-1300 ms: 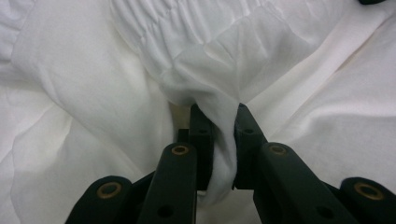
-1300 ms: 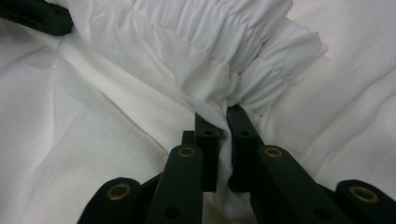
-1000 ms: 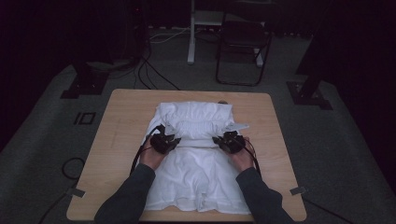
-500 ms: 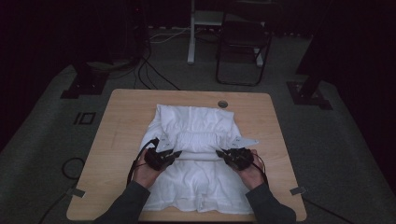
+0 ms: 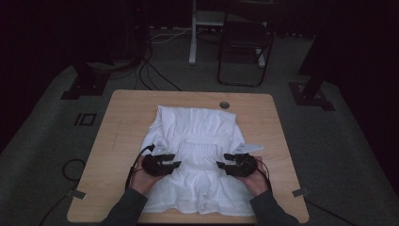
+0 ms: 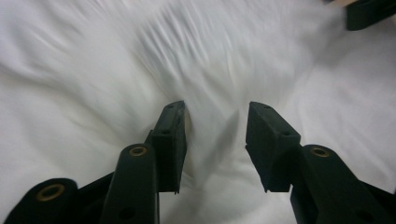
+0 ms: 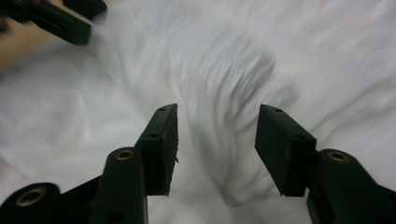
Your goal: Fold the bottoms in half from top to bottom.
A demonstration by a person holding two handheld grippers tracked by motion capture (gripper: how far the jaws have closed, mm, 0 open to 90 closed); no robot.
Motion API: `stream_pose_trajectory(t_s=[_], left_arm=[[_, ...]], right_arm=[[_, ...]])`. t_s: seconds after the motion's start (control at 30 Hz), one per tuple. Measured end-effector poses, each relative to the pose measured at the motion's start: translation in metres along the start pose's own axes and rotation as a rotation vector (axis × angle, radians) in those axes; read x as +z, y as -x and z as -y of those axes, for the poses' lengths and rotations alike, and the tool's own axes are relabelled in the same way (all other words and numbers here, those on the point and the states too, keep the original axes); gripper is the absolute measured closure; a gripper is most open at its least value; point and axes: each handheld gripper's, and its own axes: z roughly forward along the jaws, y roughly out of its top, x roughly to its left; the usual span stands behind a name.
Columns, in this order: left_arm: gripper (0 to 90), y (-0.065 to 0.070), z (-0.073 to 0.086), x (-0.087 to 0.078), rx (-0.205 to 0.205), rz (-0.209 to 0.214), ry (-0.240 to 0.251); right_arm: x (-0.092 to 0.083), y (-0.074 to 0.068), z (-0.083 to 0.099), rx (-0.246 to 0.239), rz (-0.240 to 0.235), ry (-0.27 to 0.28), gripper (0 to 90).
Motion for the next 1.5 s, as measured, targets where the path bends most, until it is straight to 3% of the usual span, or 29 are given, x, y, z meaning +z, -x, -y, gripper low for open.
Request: stream_pose_trajectory(t_s=[0.03,0.07,0.17,0.27,0.33,0.4,0.53,0.6,0.63,0.73,0.8,0.9,1.0,1.13,1.2,1.27,1.37,1.43,1.5], left_arm=[[69.0,-0.009,-0.005,0.001,-0.021,-0.035,0.004],[84.9,-0.013,-0.007,0.003,-0.039,-0.048,0.006],[88.9,-0.025,-0.013,0.021,-0.104,-0.051,-0.011],[86.5,-0.027,-0.016,0.047,-0.085,-0.045,-0.094],[84.7,-0.028,-0.014,0.061,-0.072,-0.08,-0.157],[83.8,-0.031,-0.01,0.07,-0.098,-0.074,-0.177],[81.3,-0.028,-0.004,0.067,-0.118,-0.052,-0.148],[80.3,-0.025,-0.003,0.063,-0.115,-0.044,-0.136],[80.3,-0.019,0.0,0.057,-0.107,-0.019,-0.109],[78.4,-0.006,0.009,0.042,-0.085,0.045,-0.066],[77.2,0.005,0.017,0.033,-0.055,0.087,-0.06],[74.4,0.016,0.029,0.018,0.006,0.116,-0.047],[71.7,0.016,0.029,0.012,0.003,0.074,-0.039],[69.5,0.016,0.023,0.02,0.003,0.074,-0.03],[68.0,0.017,0.018,0.026,0.005,0.071,-0.028],[67.8,0.017,0.013,0.033,-0.007,0.065,-0.024],[67.8,0.019,0.009,0.044,-0.022,0.113,-0.035],[67.9,0.027,0.011,0.049,0.009,0.155,-0.074],[68.1,0.035,0.017,0.051,0.045,0.168,-0.105]], right_arm=[[-0.005,0.002,-0.004,0.007,0.012,0.026,55.3],[-0.006,0.009,-0.01,0.011,0.054,0.027,77.3],[0.009,0.023,-0.013,0.059,0.107,-0.025,86.1],[0.037,0.036,-0.009,0.1,0.154,-0.119,86.2],[0.053,0.04,-0.006,0.12,0.135,-0.153,86.2],[0.063,0.041,-0.004,0.111,0.126,-0.172,85.0],[0.06,0.045,-0.001,0.152,0.069,-0.123,81.9],[0.056,0.044,0.0,0.155,0.05,-0.111,81.4],[0.051,0.042,0.001,0.149,0.026,-0.092,81.2],[0.034,0.028,0.005,0.102,-0.058,-0.027,79.1],[0.026,0.019,0.009,0.058,-0.119,-0.013,76.6],[0.012,0.007,0.015,-0.037,-0.16,-0.003,71.8],[0.002,0.004,0.015,-0.038,-0.121,0.025,71.2],[0.005,0.001,0.012,-0.034,-0.043,0.048,68.2],[0.007,0.003,0.008,-0.009,0.018,0.078,68.2],[0.01,0.009,0.001,0.031,0.041,0.103,68.1],[0.016,0.016,-0.008,0.055,0.069,0.106,67.4],[0.021,0.017,-0.012,0.055,0.063,0.086,67.4],[0.026,0.012,-0.013,0.039,0.044,0.064,67.0]])
